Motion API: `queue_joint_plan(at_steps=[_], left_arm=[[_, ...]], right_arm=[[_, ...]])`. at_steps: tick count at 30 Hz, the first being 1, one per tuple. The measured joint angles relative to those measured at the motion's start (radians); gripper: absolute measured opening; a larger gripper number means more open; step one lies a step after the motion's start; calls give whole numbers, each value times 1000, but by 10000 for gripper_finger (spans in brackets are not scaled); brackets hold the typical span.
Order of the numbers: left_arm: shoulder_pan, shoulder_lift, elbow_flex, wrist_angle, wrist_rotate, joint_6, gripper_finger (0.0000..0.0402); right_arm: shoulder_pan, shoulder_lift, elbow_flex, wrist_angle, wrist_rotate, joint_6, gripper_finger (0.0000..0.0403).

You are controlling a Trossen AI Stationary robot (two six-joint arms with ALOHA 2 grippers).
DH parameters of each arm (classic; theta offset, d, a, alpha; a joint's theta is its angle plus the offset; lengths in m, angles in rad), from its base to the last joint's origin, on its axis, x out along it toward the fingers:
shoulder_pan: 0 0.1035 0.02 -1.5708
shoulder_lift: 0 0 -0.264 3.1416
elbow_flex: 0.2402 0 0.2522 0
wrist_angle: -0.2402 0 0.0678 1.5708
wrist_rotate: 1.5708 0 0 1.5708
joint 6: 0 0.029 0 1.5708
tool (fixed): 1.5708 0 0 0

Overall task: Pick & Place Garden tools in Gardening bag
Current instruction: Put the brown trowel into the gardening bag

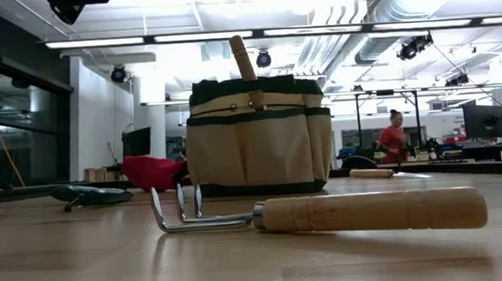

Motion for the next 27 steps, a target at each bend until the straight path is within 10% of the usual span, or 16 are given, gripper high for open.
queue_joint_plan(at_steps=[11,27], left_arm=[[0,0,0,1,-1,0,124],[0,0,0,0,21,0,124]], right_arm=[[-35,-33,0,-320,77,573,142],[-481,-159,0,-537,64,279,144]])
